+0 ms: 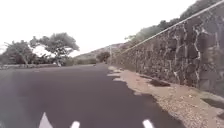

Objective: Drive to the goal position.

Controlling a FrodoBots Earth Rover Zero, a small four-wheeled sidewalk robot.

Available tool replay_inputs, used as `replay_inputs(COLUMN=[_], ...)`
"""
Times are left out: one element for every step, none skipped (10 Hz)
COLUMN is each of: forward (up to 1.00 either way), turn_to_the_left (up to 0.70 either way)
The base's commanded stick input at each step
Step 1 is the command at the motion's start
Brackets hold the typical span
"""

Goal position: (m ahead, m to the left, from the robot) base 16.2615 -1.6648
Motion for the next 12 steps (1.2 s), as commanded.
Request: replay_inputs(forward=[0.50, 0.50, 0.50, 0.50, 0.50, 0.50, 0.50, 0.50, 0.50, 0.50, 0.50, 0.50], turn_to_the_left=[0.00, 0.00, 0.00, 0.00, 0.00, 0.00, 0.00, 0.00, 0.00, 0.00, 0.00, 0.00])
